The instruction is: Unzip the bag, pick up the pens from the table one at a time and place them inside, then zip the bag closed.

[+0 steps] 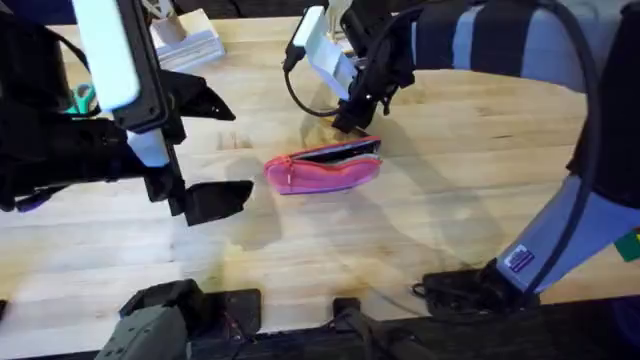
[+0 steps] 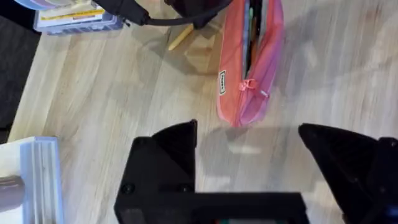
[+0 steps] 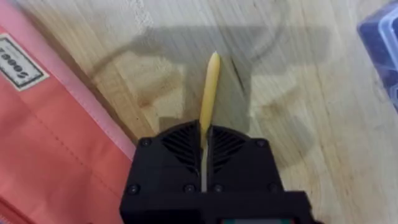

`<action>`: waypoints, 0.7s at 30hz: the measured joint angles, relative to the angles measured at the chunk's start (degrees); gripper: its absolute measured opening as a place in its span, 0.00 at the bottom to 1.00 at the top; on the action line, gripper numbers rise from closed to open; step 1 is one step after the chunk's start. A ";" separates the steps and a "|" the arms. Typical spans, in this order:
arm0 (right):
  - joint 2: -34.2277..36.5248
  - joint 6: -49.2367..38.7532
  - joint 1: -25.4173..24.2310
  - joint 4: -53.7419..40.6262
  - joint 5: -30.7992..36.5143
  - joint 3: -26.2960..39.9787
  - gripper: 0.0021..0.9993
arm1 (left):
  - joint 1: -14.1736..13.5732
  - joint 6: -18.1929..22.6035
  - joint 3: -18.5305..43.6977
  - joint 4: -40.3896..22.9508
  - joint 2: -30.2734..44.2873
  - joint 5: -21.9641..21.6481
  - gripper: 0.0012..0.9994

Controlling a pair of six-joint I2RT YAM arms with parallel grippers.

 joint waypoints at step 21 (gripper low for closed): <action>-0.44 6.47 0.11 1.23 6.71 0.04 0.03 | 0.00 0.00 0.00 0.02 0.00 0.00 0.99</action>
